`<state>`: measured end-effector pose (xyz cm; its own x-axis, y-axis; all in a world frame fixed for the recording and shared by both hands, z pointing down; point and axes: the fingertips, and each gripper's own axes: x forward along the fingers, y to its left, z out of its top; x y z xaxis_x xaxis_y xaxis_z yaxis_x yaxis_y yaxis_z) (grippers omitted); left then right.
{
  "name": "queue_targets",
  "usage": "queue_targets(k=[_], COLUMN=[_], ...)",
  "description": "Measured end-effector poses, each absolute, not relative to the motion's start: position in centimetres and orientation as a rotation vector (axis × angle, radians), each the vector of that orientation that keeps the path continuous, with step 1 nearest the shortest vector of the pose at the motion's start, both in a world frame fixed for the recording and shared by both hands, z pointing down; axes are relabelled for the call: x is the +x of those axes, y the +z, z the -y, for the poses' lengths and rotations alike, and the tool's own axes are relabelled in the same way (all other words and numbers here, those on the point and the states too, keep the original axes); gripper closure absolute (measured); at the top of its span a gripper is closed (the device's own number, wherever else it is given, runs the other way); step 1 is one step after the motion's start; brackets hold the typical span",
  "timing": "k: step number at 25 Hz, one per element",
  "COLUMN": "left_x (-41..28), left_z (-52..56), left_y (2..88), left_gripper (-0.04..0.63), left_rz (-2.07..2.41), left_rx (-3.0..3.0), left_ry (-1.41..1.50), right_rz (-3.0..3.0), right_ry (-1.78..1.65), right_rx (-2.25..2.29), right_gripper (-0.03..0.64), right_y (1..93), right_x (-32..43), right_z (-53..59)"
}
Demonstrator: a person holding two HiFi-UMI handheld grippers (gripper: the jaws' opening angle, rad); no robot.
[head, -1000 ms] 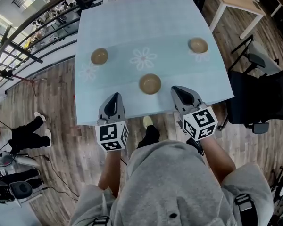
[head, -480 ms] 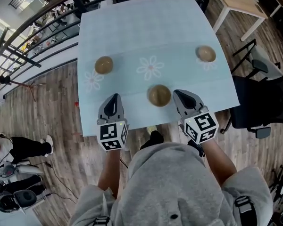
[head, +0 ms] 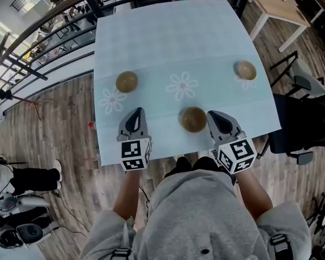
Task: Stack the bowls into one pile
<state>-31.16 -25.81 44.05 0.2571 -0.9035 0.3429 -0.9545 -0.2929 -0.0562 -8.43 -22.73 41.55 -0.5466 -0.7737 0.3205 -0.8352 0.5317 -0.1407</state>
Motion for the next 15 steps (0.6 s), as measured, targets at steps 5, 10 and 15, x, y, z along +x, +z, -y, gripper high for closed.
queue_targets(k=[5,10,15], left_x=[-32.9,-34.4,-35.1], left_z=[27.6,29.0,30.6], left_y=[44.6,45.8,47.1], left_gripper=[0.575,0.575,0.575], left_rz=[1.784,1.776,1.755], left_rx=[2.348,2.341,2.361], left_ry=[0.478,0.516,0.586], right_rz=[2.529,2.505,2.506], right_ry=[0.396,0.411,0.423], right_rx=[1.358,1.378,1.384], right_gripper=[0.590,0.591,0.590], right_y=[41.8,42.3,42.5], right_x=[-8.7,-8.9,-9.1], right_z=[22.7,23.3,23.8])
